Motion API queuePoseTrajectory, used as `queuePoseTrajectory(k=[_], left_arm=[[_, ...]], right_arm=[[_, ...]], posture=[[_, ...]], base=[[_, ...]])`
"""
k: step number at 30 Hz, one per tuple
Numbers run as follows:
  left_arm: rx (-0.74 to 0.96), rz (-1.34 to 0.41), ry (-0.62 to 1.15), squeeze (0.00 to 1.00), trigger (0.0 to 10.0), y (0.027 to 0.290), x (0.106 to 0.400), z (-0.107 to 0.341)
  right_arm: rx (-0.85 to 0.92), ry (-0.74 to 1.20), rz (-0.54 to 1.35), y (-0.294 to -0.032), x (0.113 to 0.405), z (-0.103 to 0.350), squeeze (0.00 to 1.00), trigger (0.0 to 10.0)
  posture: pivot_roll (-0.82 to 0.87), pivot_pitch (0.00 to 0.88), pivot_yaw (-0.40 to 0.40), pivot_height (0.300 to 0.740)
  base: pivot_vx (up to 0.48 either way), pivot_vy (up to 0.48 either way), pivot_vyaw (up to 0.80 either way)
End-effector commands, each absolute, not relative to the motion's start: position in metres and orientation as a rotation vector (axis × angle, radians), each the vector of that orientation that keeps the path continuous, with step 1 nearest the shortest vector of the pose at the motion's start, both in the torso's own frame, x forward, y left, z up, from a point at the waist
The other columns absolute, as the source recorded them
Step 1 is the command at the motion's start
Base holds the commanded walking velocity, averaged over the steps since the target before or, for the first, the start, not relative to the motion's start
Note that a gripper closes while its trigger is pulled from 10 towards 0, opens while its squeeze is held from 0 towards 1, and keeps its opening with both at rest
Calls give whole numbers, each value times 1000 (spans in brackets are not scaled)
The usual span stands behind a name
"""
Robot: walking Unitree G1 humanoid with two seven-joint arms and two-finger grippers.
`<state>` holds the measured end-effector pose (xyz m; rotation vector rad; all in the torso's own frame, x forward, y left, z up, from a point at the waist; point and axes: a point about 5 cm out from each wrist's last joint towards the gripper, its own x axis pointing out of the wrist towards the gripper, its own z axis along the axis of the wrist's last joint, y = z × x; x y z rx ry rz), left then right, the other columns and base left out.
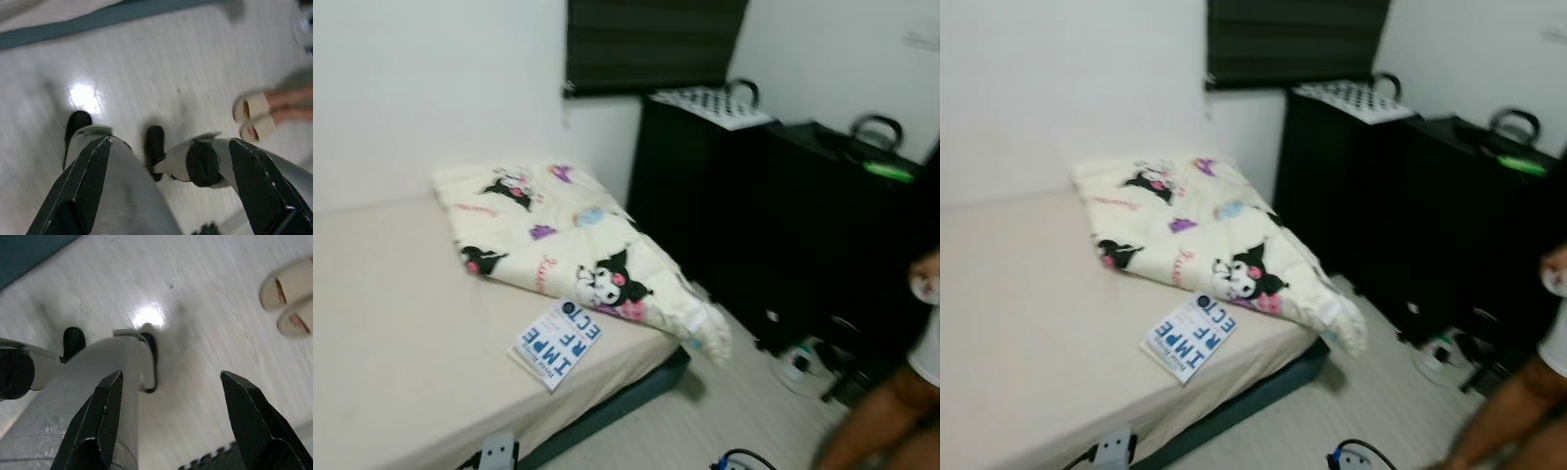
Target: Clean up the room
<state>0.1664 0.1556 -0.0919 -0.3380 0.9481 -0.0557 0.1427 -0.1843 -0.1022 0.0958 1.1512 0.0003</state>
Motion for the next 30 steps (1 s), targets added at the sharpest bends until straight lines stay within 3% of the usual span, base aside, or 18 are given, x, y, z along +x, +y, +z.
queuePoseTrajectory(k=[1, 14, 20, 30], left_arm=[[-345, -62, 969, 0, 10000, 152, 161, -94], [-327, -69, 974, 0, 10000, 152, 162, -94], [-322, -61, 968, 0, 10000, 153, 162, -94], [-330, -51, 959, 0, 10000, 162, 162, -93]], right_arm=[[83, 1137, -5, -188, 147, -100, 0, 10000], [73, 1142, 0, -188, 147, -100, 0, 10000], [104, 1138, -46, -189, 146, -101, 0, 10000], [47, 1140, 5, -189, 148, -100, 0, 10000]], posture=[[29, 0, -97, 740], [27, 0, -93, 740], [27, 0, -95, 740], [25, 0, -95, 740]], base=[[0, -461, 788], [0, -431, 788], [0, 0, 133], [421, 0, 160]])
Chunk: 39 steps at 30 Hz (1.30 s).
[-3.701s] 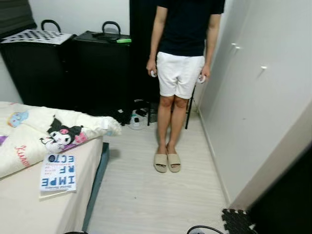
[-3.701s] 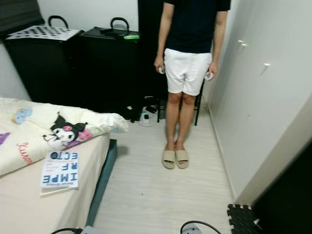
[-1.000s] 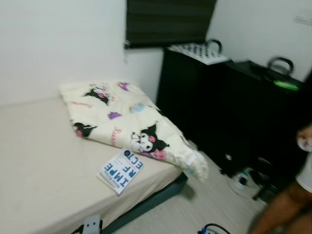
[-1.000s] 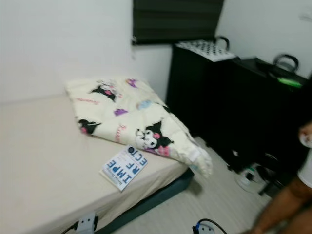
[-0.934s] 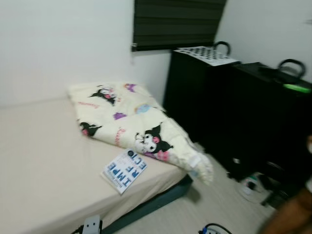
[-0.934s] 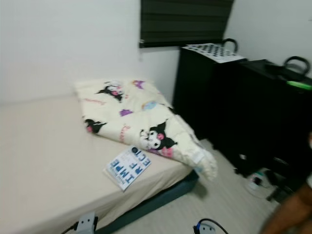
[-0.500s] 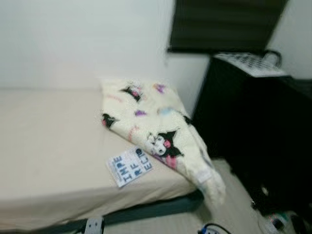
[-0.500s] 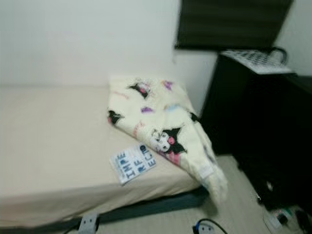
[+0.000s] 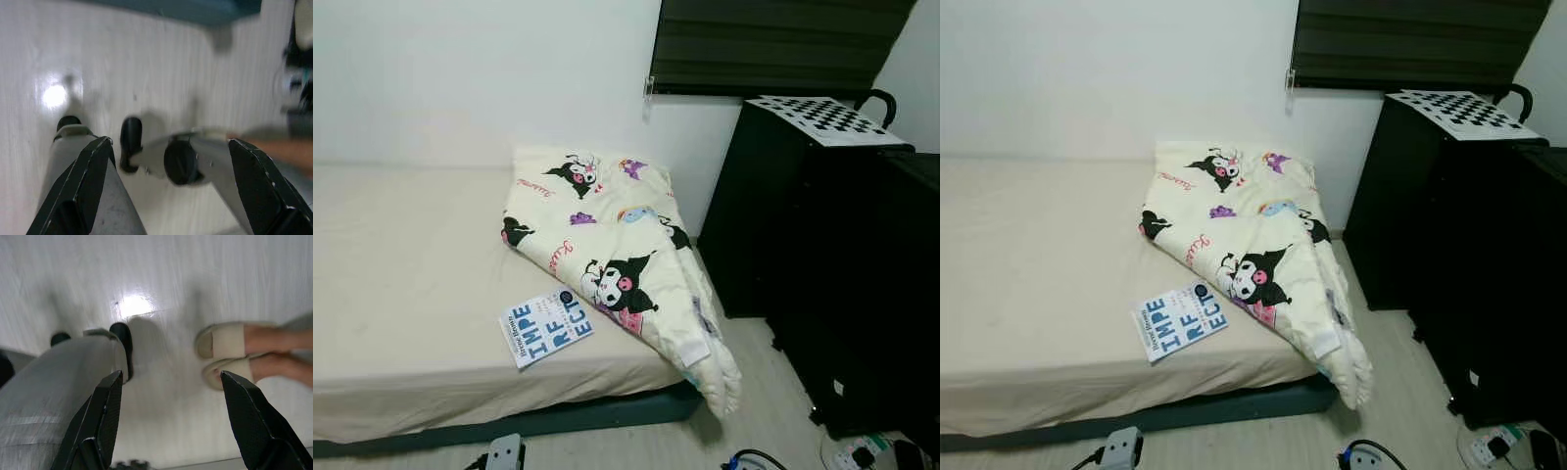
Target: Clean up the room
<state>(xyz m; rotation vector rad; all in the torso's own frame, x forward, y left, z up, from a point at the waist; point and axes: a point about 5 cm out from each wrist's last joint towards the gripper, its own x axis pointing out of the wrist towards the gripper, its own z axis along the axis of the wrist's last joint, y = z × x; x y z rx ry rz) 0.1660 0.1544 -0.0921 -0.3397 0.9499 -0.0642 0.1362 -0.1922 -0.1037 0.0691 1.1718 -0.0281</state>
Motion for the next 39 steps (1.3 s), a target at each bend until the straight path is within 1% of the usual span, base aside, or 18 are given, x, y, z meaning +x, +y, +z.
queuePoseTrajectory(k=[1, 8, 13, 19, 23, 24, 26, 27, 28, 30, 31, 32, 33, 35, 36, 37, 38, 39], left_arm=[[-330, -51, 959, 0, 10000, 162, 162, -93], [-333, -48, 959, 0, 10000, 162, 161, -94], [-341, -44, 955, 0, 10000, 159, 161, -94], [-343, -50, 959, 0, 10000, 150, 157, -96], [-342, -54, 956, 0, 10000, 149, 157, -96], [-342, -54, 956, 0, 10000, 149, 157, -96], [-342, -46, 950, 0, 10000, 151, 159, -95], [-341, -29, 940, 0, 10000, 157, 162, -93], [-341, -29, 940, 0, 10000, 157, 162, -93], [-351, 25, 910, 0, 10000, 170, 170, -90], [-356, 67, 885, 0, 10000, 180, 175, -87], [-356, 67, 885, 0, 10000, 180, 175, -87], [-369, 128, 844, 0, 10000, 193, 181, -82], [-369, 128, 844, 0, 10000, 193, 181, -82], [-380, 158, 817, 0, 10000, 200, 186, -78], [-395, 183, 783, 0, 10000, 206, 192, -74], [-395, 183, 783, 0, 10000, 206, 192, -74], [-410, 203, 743, 0, 10000, 210, 199, -69]], right_arm=[[47, 1140, 5, -189, 148, -100, 0, 10000], [72, 1144, 0, -188, 147, -100, 0, 10000], [66, 1155, -18, -189, 146, -101, 0, 10000], [47, 1171, -62, -191, 144, -101, 0, 10000], [175, 1110, -161, -190, 145, -101, 0, 10000], [175, 1110, -161, -190, 145, -101, 0, 10000], [266, 1064, -210, -189, 146, -100, 0, 10000], [327, 1030, -235, -188, 148, -100, 0, 10000], [327, 1030, -235, -188, 148, -100, 0, 10000], [442, 962, -270, -185, 150, -98, 0, 10000], [513, 861, -273, -198, 175, -86, 0, 10000], [513, 861, -273, -198, 175, -86, 0, 10000], [648, 643, -179, -217, 227, -51, 0, 10000], [648, 643, -179, -217, 227, -51, 0, 10000], [709, 526, -93, -224, 250, -30, 0, 10000], [751, 444, -28, -226, 264, -16, 0, 10000], [751, 444, -28, -226, 264, -16, 0, 10000], [762, 468, -75, -230, 270, -12, 0, 10000]], posture=[[25, 0, -95, 740], [26, 0, -96, 740], [26, 0, -95, 740], [28, 0, -95, 735], [26, 0, -91, 715], [26, 0, -91, 715], [26, 0, -91, 705], [19, 0, -88, 700], [19, 0, -88, 700], [15, 0, -86, 690], [11, 0, -84, 685], [11, 0, -84, 685], [9, 0, -83, 675], [9, 0, -83, 675], [9, 0, -84, 670], [12, 0, -86, 665], [12, 0, -86, 665], [17, 0, -89, 660]], base=[[435, 0, 800], [436, 0, 773], [358, 0, 0], [0, 0, 0], [0, 0, 0], [0, 0, 0], [0, 0, 0], [0, 0, 0], [0, 0, 0], [0, 0, 0], [0, 0, 0], [0, 0, 0], [0, 0, 0], [0, 0, 0], [0, 0, 0], [0, 0, 0], [0, 0, 0], [0, 0, 0]])
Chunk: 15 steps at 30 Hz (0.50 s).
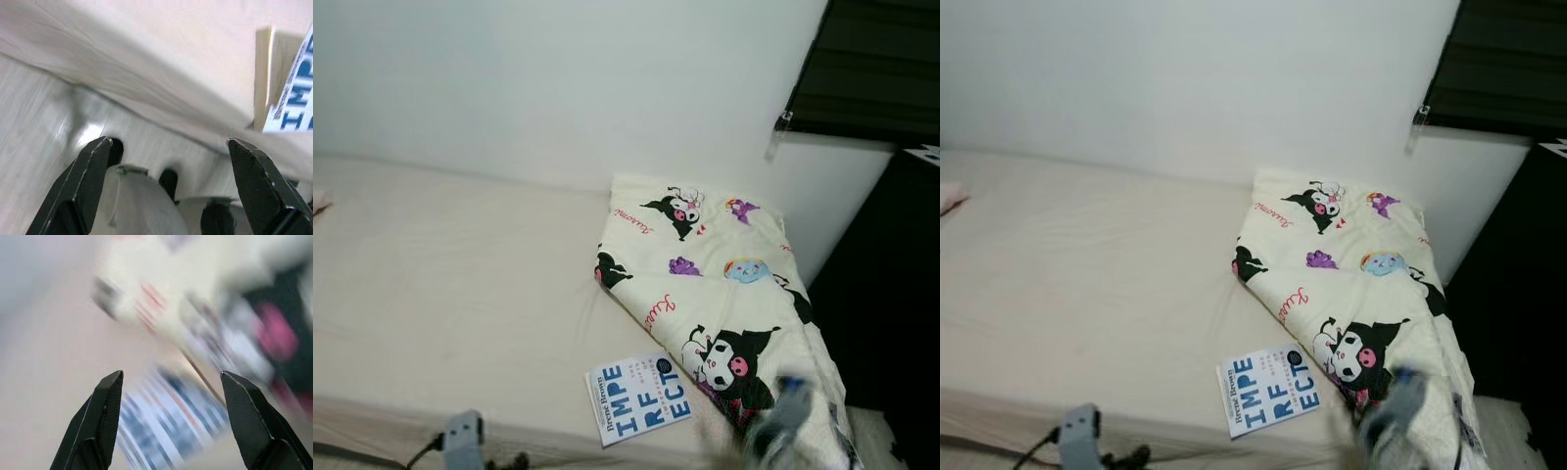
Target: Clean up the room
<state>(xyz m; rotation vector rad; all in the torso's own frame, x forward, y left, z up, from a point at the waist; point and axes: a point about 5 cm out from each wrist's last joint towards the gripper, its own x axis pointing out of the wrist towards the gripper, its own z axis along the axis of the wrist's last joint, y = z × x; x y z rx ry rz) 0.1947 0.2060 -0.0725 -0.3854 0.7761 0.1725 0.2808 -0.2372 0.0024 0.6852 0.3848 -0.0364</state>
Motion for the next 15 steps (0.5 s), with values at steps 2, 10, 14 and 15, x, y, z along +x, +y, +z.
queuePoseTrajectory(k=[2, 10, 14, 15], left_arm=[[-410, 203, 743, 0, 10000, 210, 199, -69], [-457, 223, 569, 0, 10000, 223, 232, -44], [-465, 191, 500, 0, 10000, 224, 245, -33], [-456, 180, 493, 0, 10000, 223, 247, -32]], right_arm=[[762, 468, -75, -230, 270, -12, 0, 10000], [772, 519, -195, -234, 295, 6, 0, 10000], [757, 437, -78, -222, 302, 13, 0, 10000], [758, 426, -51, -216, 302, 12, 0, 10000]], posture=[[17, 0, -89, 660], [27, 0, -91, 635], [37, 0, -95, 620], [41, 0, -92, 615]], base=[[0, 0, 0], [0, 0, 0], [0, 0, 0], [0, 0, 0]])
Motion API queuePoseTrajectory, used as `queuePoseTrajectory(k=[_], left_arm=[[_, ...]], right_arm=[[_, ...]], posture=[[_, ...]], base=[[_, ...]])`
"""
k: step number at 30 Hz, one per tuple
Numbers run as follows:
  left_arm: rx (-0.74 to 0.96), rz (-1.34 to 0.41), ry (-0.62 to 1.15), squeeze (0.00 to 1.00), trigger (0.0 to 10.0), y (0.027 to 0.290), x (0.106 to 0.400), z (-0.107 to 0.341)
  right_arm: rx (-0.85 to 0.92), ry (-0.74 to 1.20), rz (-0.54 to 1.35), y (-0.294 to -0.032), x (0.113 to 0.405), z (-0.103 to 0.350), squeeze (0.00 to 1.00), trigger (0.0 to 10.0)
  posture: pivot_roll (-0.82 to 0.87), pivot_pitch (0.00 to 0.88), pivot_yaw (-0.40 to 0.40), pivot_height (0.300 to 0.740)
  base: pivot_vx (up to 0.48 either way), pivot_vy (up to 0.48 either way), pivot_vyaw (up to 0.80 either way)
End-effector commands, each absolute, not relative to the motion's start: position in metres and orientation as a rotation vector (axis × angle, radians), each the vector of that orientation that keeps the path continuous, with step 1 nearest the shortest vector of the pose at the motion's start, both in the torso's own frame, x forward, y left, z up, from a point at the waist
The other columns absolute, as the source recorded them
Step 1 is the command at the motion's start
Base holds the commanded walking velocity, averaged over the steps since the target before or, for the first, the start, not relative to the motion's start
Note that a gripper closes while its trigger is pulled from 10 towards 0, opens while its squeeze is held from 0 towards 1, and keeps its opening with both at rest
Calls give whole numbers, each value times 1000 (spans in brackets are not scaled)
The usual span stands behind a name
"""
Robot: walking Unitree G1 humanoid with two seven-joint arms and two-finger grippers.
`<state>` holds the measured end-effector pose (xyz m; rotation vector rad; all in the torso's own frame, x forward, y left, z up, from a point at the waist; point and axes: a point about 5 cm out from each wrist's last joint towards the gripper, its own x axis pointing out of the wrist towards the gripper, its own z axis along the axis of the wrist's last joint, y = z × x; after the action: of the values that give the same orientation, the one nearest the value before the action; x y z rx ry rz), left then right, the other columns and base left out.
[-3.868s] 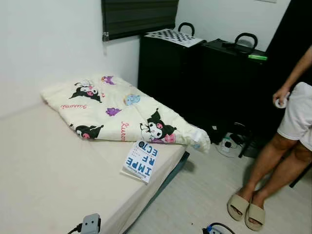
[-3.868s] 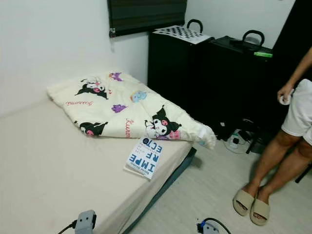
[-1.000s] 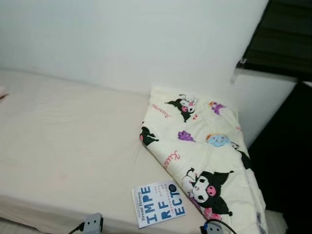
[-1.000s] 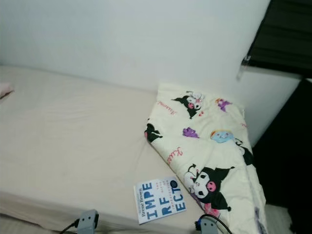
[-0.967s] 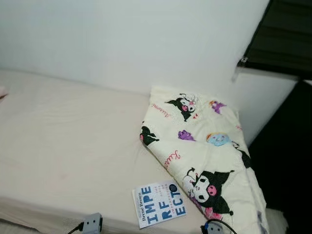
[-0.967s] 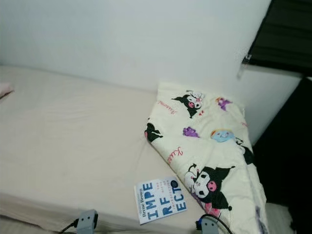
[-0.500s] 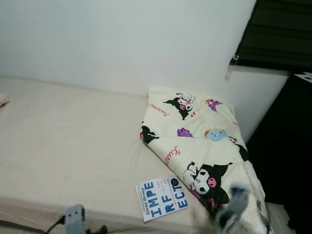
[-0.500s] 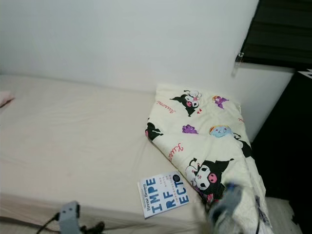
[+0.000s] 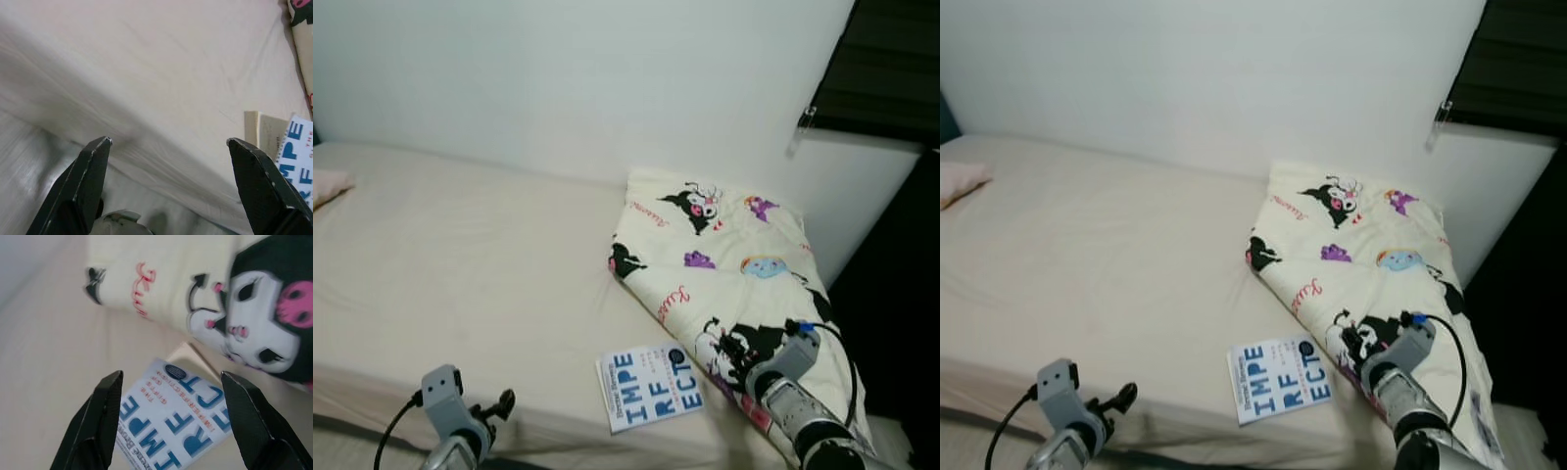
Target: Clean up the room
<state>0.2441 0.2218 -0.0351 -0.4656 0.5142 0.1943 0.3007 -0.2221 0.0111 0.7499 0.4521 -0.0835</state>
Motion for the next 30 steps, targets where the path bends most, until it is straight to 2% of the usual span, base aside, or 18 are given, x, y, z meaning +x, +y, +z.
queuePoseTrajectory(k=[1, 10, 15, 22, 30], left_arm=[[-456, 180, 493, 0, 10000, 223, 247, -32], [-433, 131, 516, 0, 10000, 216, 241, -37], [-423, 127, 527, 0, 10000, 218, 237, -40], [-383, 109, 555, 0, 10000, 227, 220, -47], [-338, 96, 582, 0, 10000, 239, 205, -51]], right_arm=[[758, 426, -51, -216, 302, 12, 0, 10000], [814, 481, 8, -191, 302, 7, 0, 10000], [826, 504, -15, -188, 299, 1, 0, 10000], [978, 510, 6, -177, 288, -9, 0, 10000], [1050, 631, 157, -143, 272, -22, 0, 10000]], posture=[[41, 0, -92, 615], [52, 0, -76, 570], [62, 0, -71, 560], [108, 59, -43, 535], [152, 122, -23, 535]], base=[[0, 0, 0], [0, 0, 0], [0, 0, 0], [0, 0, 0], [0, 0, 0]])
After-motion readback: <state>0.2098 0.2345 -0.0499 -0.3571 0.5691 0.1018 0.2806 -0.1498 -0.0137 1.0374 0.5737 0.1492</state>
